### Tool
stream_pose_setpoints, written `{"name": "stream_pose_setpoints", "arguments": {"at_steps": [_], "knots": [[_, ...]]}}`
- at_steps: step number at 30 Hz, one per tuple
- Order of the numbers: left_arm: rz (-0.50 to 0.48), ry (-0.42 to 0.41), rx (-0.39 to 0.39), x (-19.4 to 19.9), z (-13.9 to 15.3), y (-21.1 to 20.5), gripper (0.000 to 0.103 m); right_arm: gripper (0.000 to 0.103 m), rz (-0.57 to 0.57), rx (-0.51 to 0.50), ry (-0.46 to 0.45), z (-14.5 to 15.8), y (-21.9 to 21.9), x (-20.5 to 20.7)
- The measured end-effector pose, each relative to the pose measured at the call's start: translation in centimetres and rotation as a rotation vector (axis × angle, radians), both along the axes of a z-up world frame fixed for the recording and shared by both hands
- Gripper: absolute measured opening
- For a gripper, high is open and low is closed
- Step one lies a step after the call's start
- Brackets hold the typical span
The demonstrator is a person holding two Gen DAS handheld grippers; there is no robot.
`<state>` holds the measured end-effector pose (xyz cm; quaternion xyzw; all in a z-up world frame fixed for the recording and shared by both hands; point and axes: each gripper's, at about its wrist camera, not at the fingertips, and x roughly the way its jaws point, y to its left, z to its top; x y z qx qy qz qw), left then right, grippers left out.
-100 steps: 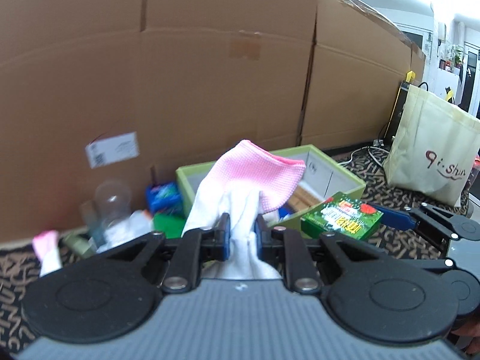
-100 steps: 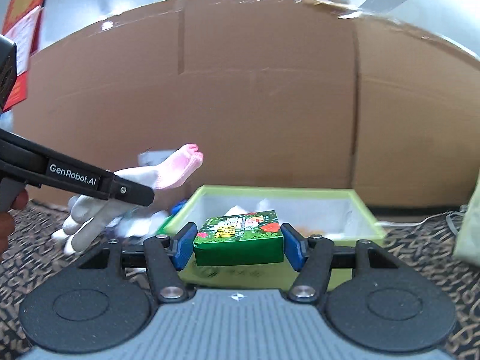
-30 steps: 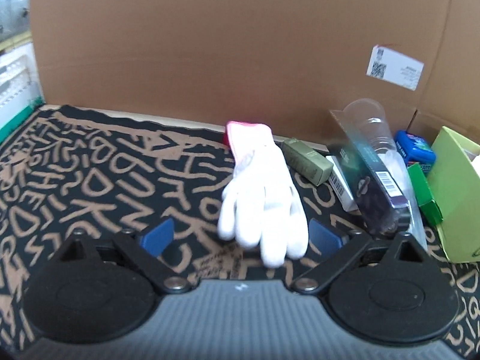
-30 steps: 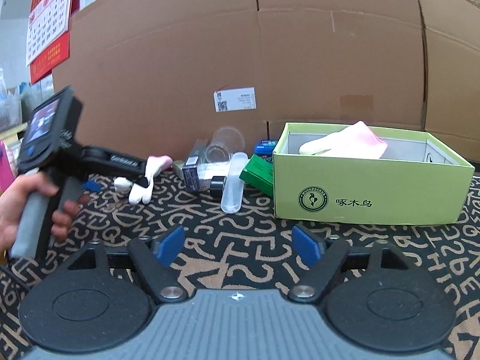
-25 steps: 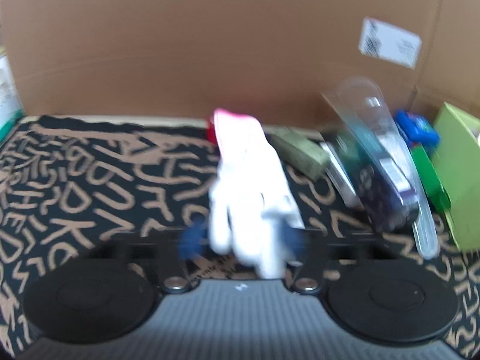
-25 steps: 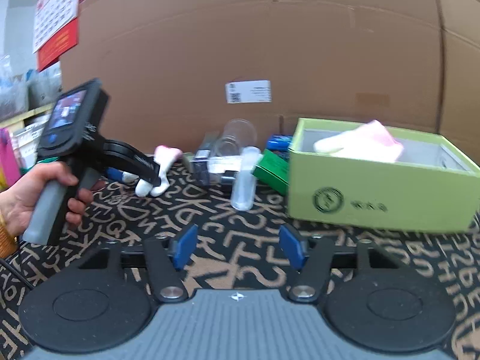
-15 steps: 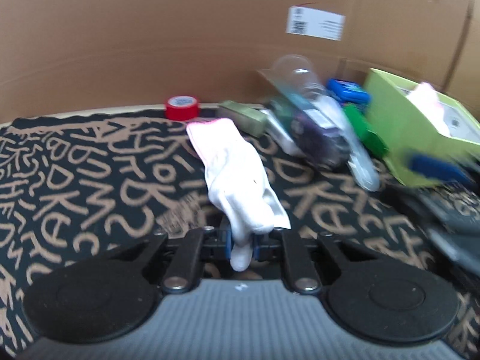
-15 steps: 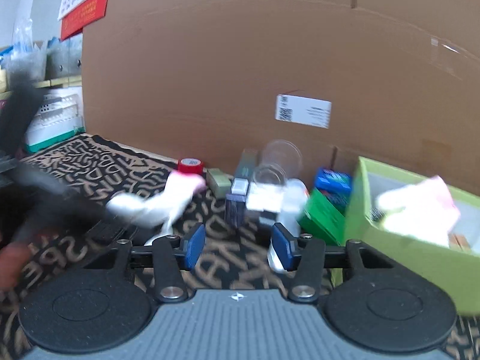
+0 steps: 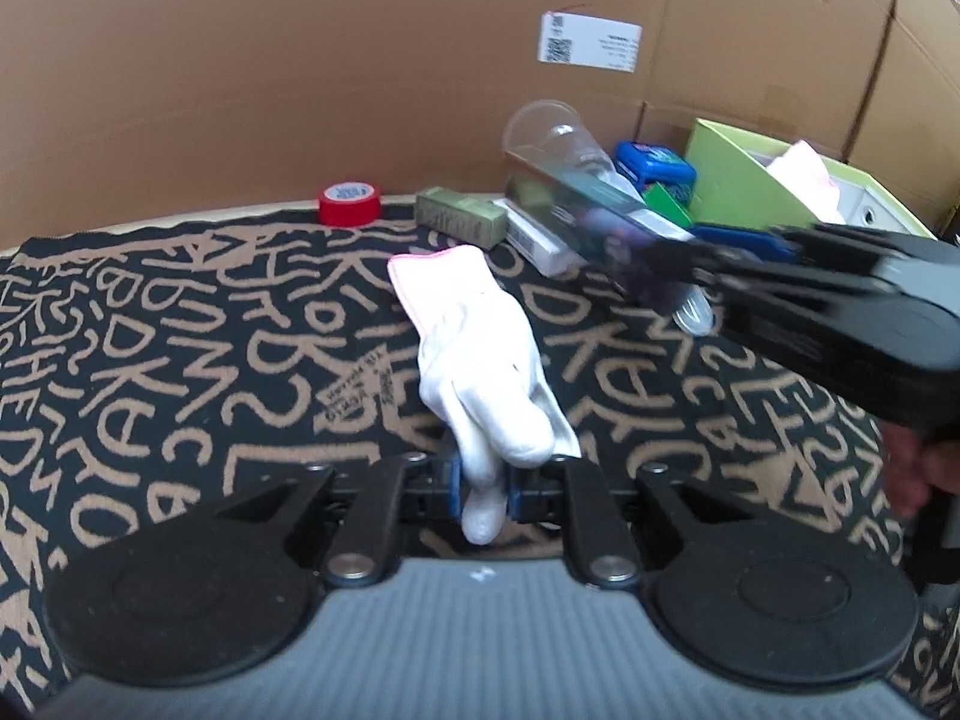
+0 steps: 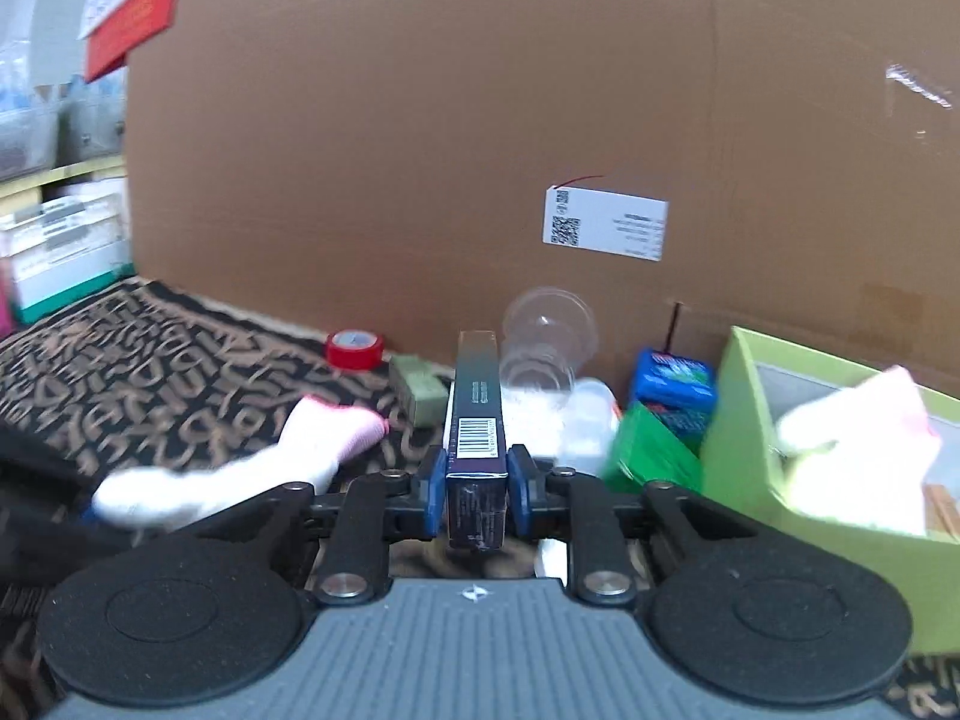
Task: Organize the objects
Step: 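Grasp the second white glove with the left gripper while the right grasps the metal file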
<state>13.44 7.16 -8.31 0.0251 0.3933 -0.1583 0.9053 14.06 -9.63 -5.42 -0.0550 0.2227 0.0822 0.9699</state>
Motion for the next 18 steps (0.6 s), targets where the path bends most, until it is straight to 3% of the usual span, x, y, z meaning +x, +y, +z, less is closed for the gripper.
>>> {"name": "stream_pose_setpoints", "arguments": {"at_steps": [6, 8, 9, 10, 12, 14, 15, 18], "knots": [[-0.079, -0.003, 0.047, -3.7, -0.1, -0.1, 0.017, 0.025, 0.031, 0.073, 0.131, -0.5, -2.6, -7.8], [-0.075, -0.017, 0.071, -4.7, 0.0, 0.1, 0.035, 0.025, 0.045, 0.090, 0.170, -0.7, -3.3, -10.1], [-0.067, -0.036, 0.085, -5.1, 0.2, 0.0, 0.055, 0.025, 0.053, 0.084, 0.183, -0.9, -3.4, -10.8], [-0.055, -0.057, 0.101, -5.4, 0.4, -0.1, 0.069, 0.025, 0.064, 0.069, 0.183, -0.9, -3.4, -11.5], [-0.052, -0.092, 0.114, -5.7, 0.9, -0.5, 0.071, 0.030, 0.064, 0.034, 0.166, -0.8, -3.2, -12.2], [-0.064, -0.099, 0.101, -5.7, 1.6, -1.0, 0.077, 0.047, 0.061, 0.014, 0.129, -0.4, -3.0, -12.4], [-0.068, -0.106, 0.096, -5.7, 1.9, -1.4, 0.084, 0.050, 0.054, 0.017, 0.115, -0.2, -3.0, -12.4], [-0.068, -0.143, 0.122, -5.2, 2.5, -2.6, 0.088, 0.051, 0.051, 0.039, 0.106, 0.1, -3.0, -11.7]]}}
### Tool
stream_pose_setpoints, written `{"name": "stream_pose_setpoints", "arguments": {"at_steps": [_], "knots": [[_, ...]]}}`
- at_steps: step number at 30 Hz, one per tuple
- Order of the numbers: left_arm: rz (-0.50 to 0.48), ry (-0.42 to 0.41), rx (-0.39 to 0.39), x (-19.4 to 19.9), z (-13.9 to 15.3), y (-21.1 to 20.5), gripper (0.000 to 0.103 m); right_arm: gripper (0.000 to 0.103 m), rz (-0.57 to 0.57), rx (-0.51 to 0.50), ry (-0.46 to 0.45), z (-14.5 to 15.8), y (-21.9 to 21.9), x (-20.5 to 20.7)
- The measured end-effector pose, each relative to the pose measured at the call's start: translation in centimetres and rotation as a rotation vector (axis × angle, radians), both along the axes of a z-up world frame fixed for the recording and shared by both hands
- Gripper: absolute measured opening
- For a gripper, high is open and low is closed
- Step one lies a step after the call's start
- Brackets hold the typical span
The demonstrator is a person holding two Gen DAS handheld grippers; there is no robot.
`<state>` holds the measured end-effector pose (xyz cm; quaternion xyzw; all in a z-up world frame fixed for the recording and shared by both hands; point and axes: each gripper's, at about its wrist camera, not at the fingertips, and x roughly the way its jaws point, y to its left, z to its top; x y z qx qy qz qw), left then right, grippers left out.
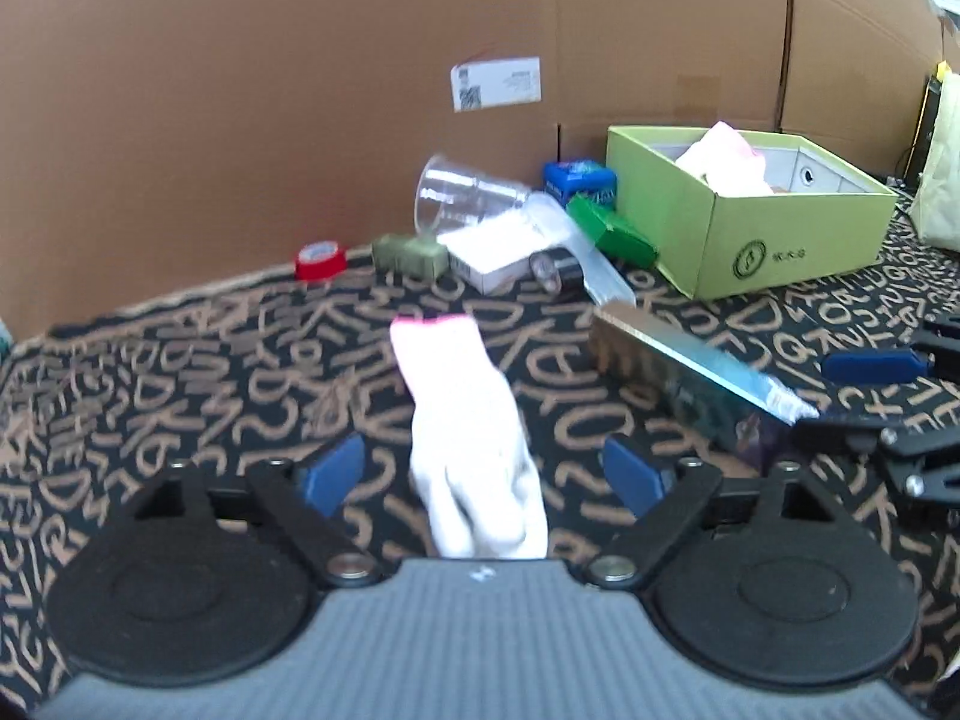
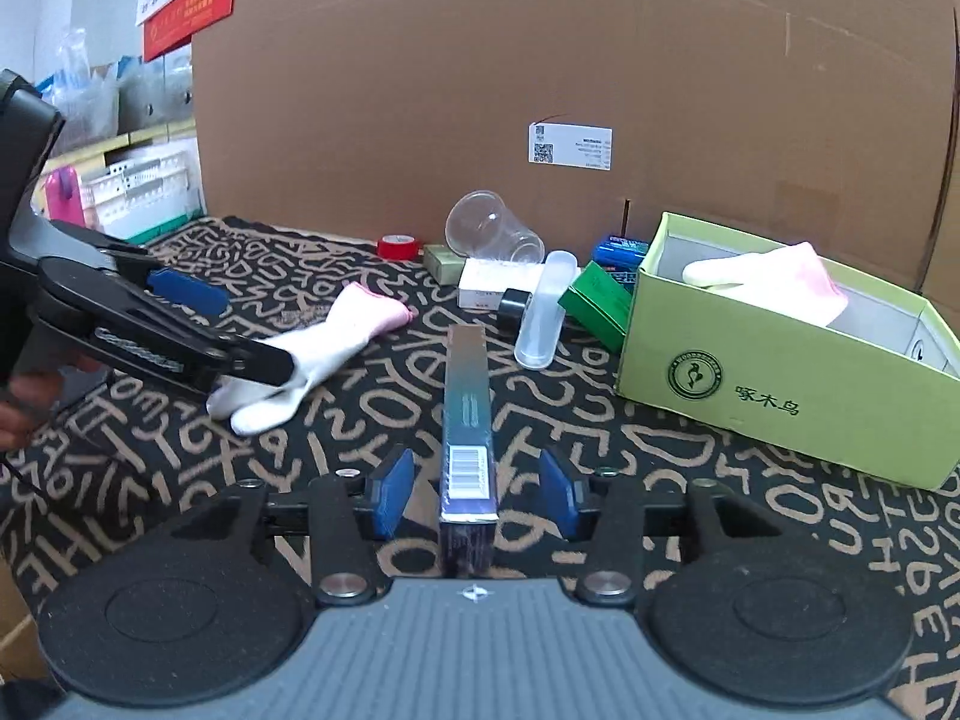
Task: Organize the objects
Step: 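Grasp the second white glove with the left gripper while the right grasps the metal file, then carry the glove and file into the lime-green box and open both grippers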
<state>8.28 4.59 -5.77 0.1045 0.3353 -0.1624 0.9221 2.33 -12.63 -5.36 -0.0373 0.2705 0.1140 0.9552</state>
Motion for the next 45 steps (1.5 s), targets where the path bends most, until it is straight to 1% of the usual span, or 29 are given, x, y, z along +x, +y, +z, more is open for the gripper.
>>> {"name": "stream_pose_setpoints", "arguments": {"at_steps": [3, 4, 5, 6, 7, 8, 9, 10, 12, 13, 15, 16, 18, 21, 22, 23, 25, 26, 27, 28, 30, 31, 33, 36, 41, 45], "knots": [[0.019, 0.002, 0.005, 1.6, 0.0, -0.9, 0.088, 0.051, -0.002, 0.003, -0.003, 0.0, 0.4, 0.4], [0.030, 0.010, 0.008, 2.2, -0.2, -1.0, 0.086, 0.050, -0.003, 0.003, -0.003, 0.0, 0.5, 0.6], [0.038, 0.026, 0.011, 2.9, -0.4, -1.2, 0.081, 0.050, -0.005, 0.005, -0.003, 0.0, 0.5, 0.7], [0.039, 0.053, 0.012, 3.6, -0.8, -1.3, 0.066, 0.050, -0.008, 0.009, -0.002, 0.0, 0.5, 0.8], [0.038, 0.089, 0.006, 4.3, -1.1, -1.3, 0.053, 0.050, -0.011, 0.014, 0.000, 0.0, 0.5, 1.1], [0.042, 0.126, -0.007, 4.9, -1.4, -1.3, 0.050, 0.050, -0.011, 0.022, 0.000, 0.0, 0.5, 1.3], [0.045, 0.156, -0.019, 5.4, -1.8, -1.1, 0.049, 0.050, -0.013, 0.030, 0.004, -0.1, 0.4, 1.6], [0.051, 0.168, -0.026, 5.8, -2.0, -0.9, 0.049, 0.050, -0.017, 0.039, 0.010, -0.1, 0.3, 2.0], [0.065, 0.158, -0.013, 5.9, -2.2, -0.7, 0.050, 0.050, -0.016, 0.047, 0.017, -0.4, 0.3, 2.8], [0.068, 0.152, -0.006, 5.9, -2.2, -0.7, 0.054, 0.050, -0.017, 0.049, 0.022, -0.5, 0.4, 3.2], [0.069, 0.154, -0.001, 5.9, -2.3, -0.6, 0.056, 0.048, -0.017, 0.051, 0.033, -0.8, 0.5, 3.9], [0.067, 0.160, 0.002, 6.0, -2.4, -0.6, 0.055, 0.044, -0.019, 0.054, 0.039, -1.0, 0.6, 4.3], [0.053, 0.177, 0.012, 6.1, -2.7, -0.6, 0.047, 0.042, -0.016, 0.061, 0.051, -1.2, 0.7, 4.8], [0.047, 0.168, 0.033, 6.0, -2.8, -0.8, 0.049, 0.041, -0.013, 0.058, 0.051, -1.4, 0.9, 5.3], [0.049, 0.164, 0.036, 6.1, -2.8, -1.0, 0.052, 0.040, -0.016, 0.055, 0.053, -1.5, 1.0, 5.5], [0.053, 0.164, 0.038, 6.1, -2.9, -1.0, 0.052, 0.036, -0.017, 0.054, 0.057, -1.6, 1.1, 5.7], [0.054, 0.167, 0.035, 6.2, -2.9, -1.0, 0.051, 0.031, -0.018, 0.054, 0.065, -1.8, 1.1, 6.1], [0.051, 0.168, 0.030, 6.2, -2.9, -1.0, 0.048, 0.026, -0.020, 0.053, 0.067, -1.9, 1.1, 6.2], [0.043, 0.171, 0.024, 6.1, -2.9, -1.0, 0.039, 0.026, -0.025, 0.049, 0.065, -2.0, 1.1, 6.2], [0.035, 0.171, 0.023, 5.9, -2.8, -1.1, 0.028, 0.026, -0.021, 0.048, 0.060, -2.1, 1.0, 6.1], [0.028, 0.160, 0.039, 5.4, -2.6, -1.5, 0.019, 0.025, -0.024, 0.051, 0.057, -2.1, 0.9, 5.8], [0.025, 0.150, 0.046, 5.1, -2.4, -1.8, 0.013, 0.025, -0.025, 0.057, 0.054, -2.0, 0.8, 5.6], [0.010, 0.145, 0.033, 4.5, -1.9, -2.3, 0.012, 0.025, -0.027, 0.082, 0.043, -1.7, 0.4, 4.9], [-0.039, 0.155, -0.042, 3.6, -0.3, -3.0, 0.011, 0.025, -0.040, 0.114, 0.009, -0.8, -0.5, 3.8], [-0.131, 0.085, -0.095, 1.9, 3.3, -5.9, 0.011, 0.025, -0.093, 0.162, -0.066, 1.3, -3.2, 2.0], [-0.197, 0.051, -0.147, 1.8, 5.9, -8.9, 0.011, 0.025, -0.168, 0.180, -0.139, 3.1, -6.4, 1.0]]}}
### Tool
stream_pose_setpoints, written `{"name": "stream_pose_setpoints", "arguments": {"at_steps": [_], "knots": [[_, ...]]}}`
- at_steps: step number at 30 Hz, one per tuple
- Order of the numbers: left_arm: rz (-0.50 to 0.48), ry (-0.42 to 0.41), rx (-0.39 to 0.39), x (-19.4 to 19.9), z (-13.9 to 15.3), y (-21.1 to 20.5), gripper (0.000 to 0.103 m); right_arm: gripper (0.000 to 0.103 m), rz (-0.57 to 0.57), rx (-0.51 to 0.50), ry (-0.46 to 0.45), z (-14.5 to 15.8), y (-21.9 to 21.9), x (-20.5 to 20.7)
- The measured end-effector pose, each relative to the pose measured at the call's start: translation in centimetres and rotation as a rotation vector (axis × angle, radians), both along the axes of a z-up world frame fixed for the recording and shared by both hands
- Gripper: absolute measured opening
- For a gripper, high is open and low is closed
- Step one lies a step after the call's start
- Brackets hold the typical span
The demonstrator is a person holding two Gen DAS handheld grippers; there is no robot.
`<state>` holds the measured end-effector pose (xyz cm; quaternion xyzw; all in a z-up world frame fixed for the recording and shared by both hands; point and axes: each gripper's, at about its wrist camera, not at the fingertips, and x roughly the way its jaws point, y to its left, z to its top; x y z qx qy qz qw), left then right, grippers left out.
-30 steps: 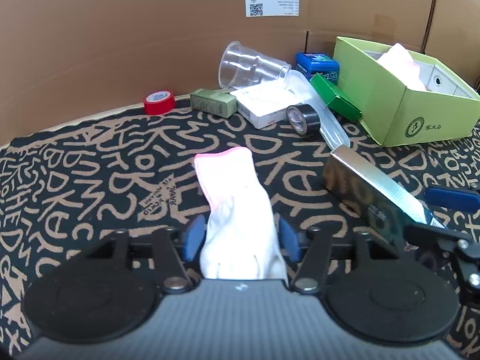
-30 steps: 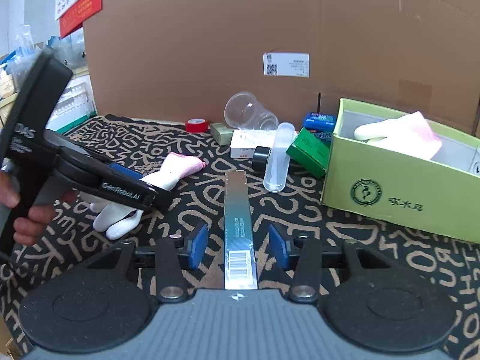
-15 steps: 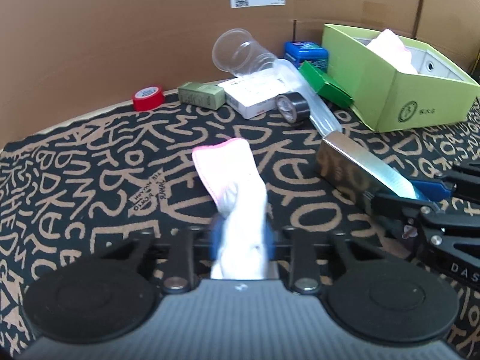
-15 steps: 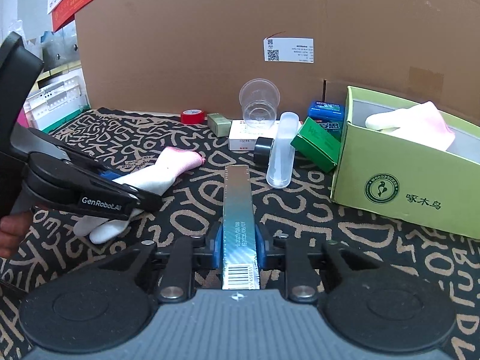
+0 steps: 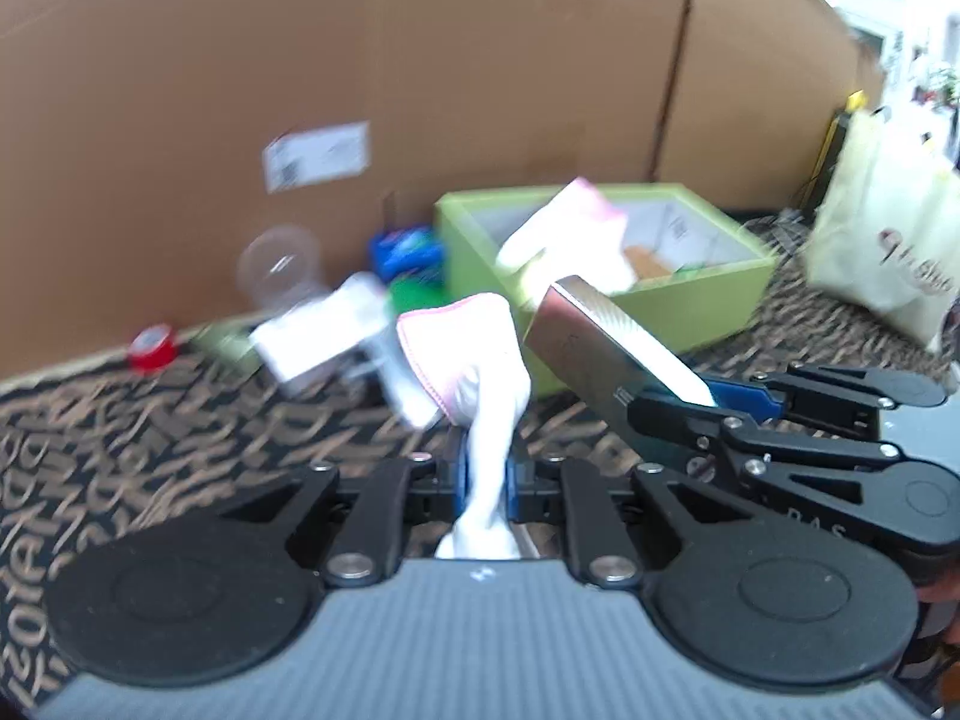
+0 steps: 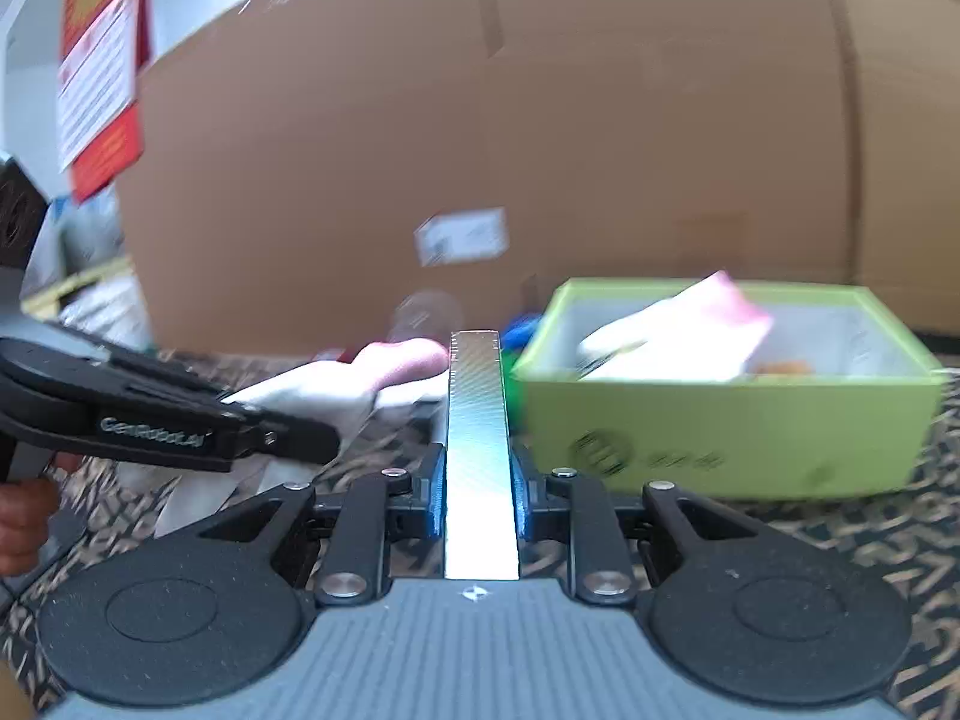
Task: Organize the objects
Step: 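Carry the glove and file into the lime-green box and open both grippers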
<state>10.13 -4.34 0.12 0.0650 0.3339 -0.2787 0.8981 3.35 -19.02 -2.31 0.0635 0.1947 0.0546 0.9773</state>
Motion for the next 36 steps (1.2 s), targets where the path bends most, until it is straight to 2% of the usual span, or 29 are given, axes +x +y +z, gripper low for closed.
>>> {"name": "stream_pose_setpoints", "arguments": {"at_steps": [9, 15, 17, 20, 24, 26, 27, 28, 29, 30, 31, 33, 35, 36], "knots": [[-0.079, -0.054, -0.048, 2.8, 3.5, -9.2, 0.011, 0.025, -0.217, -0.001, -0.109, 2.7, -7.8, -0.2], [-0.091, -0.065, -0.043, 5.6, 2.6, -15.1, 0.012, 0.025, -0.305, 0.016, -0.132, 2.7, -12.6, 2.9], [-0.077, -0.042, -0.052, 7.3, 2.1, -16.6, 0.011, 0.025, -0.318, 0.034, -0.130, 2.7, -13.9, 4.2], [-0.064, -0.001, -0.073, 9.4, 1.8, -18.1, 0.011, 0.025, -0.326, 0.060, -0.150, 3.2, -15.2, 5.6], [-0.053, -0.043, -0.060, 10.8, 1.8, -19.8, 0.012, 0.025, -0.339, 0.052, -0.181, 3.9, -16.3, 7.6], [-0.049, -0.037, -0.059, 11.6, 1.2, -20.2, 0.014, 0.025, -0.349, 0.049, -0.168, 3.4, -16.7, 8.8], [-0.041, -0.027, -0.056, 12.1, 0.7, -20.3, 0.020, 0.025, -0.359, 0.053, -0.150, 2.8, -16.9, 9.3], [-0.034, -0.013, -0.051, 12.4, 0.1, -20.3, 0.042, 0.026, -0.367, 0.055, -0.124, 2.0, -17.2, 10.0], [-0.027, -0.002, -0.050, 12.7, -0.7, -20.1, 0.056, 0.026, -0.370, 0.055, -0.091, 1.1, -17.5, 10.6], [-0.011, 0.003, -0.048, 12.8, -1.5, -19.8, 0.079, 0.026, -0.372, 0.049, -0.052, 0.1, -17.7, 11.1], [0.015, -0.002, -0.046, 12.7, -2.2, -19.3, 0.088, 0.027, -0.381, 0.038, -0.016, -0.8, -17.9, 11.3], [0.036, -0.017, -0.052, 12.4, -3.3, -18.3, 0.091, 0.032, -0.400, 0.034, -0.018, -2.0, -18.1, 10.5], [0.049, -0.005, -0.053, 12.4, -3.8, -17.7, 0.099, 0.058, -0.432, 0.035, -0.046, -1.9, -18.0, 9.9], [0.064, 0.001, -0.056, 12.5, -3.9, -17.4, 0.102, 0.063, -0.446, 0.037, -0.073, -1.7, -17.9, 9.4]]}}
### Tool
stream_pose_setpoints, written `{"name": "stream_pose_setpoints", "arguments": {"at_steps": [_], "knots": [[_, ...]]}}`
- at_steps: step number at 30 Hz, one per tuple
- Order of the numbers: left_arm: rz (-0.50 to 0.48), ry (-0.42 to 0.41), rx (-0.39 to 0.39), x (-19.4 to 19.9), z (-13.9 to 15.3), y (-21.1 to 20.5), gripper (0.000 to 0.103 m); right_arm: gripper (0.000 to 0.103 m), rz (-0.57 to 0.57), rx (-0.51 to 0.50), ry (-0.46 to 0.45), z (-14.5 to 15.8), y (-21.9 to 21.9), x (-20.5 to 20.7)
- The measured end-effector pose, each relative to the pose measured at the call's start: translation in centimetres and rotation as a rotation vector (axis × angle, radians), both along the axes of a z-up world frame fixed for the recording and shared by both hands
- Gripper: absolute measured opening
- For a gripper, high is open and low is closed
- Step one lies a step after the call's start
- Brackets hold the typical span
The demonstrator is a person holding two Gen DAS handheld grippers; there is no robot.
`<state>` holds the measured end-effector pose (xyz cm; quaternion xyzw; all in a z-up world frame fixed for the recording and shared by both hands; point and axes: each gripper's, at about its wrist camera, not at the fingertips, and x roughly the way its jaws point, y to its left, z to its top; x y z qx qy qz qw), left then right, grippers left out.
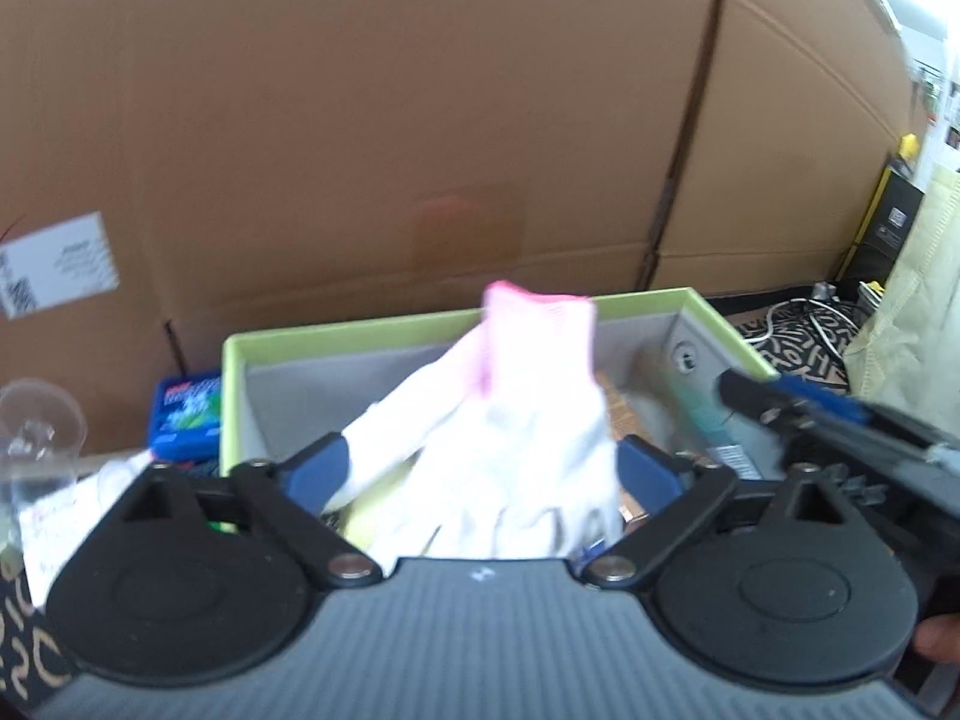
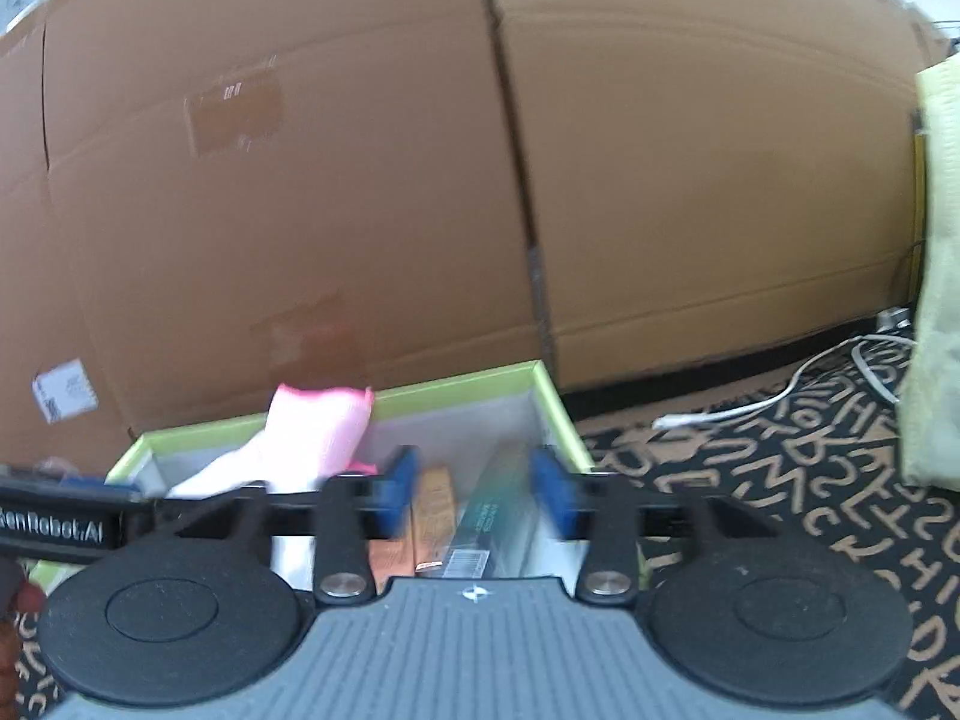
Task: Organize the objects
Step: 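Carry the glove and file into the lime-green box and open both grippers, then grasp the green stick box with the left gripper while the right grasps the clear tube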
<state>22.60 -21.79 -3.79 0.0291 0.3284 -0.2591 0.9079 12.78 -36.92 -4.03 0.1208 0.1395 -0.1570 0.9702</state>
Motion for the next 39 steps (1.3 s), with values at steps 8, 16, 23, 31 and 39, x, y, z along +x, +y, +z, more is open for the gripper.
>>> {"name": "stream_pose_setpoints", "arguments": {"at_steps": [8, 16, 23, 31, 39], "knots": [[0.085, 0.023, -0.045, -1.7, 1.4, 3.4, 0.103, 0.076, 0.016, -0.011, -0.096, 2.8, 1.8, -3.5], [0.135, 0.054, 0.053, -7.2, 2.6, 8.4, 0.103, 0.086, 0.106, -0.008, -0.137, 3.3, 5.5, -7.9], [0.228, 0.039, 0.047, -11.1, 2.3, 13.3, 0.103, 0.086, 0.204, -0.017, -0.068, 1.2, 9.7, -9.7], [0.328, 0.064, 0.051, -13.4, -0.7, 19.0, 0.103, 0.086, 0.302, 0.027, 0.041, -2.0, 13.6, -9.3], [0.420, 0.111, 0.032, -13.8, -3.4, 24.5, 0.103, 0.083, 0.423, -0.031, 0.115, -3.3, 18.9, -7.1]]}}
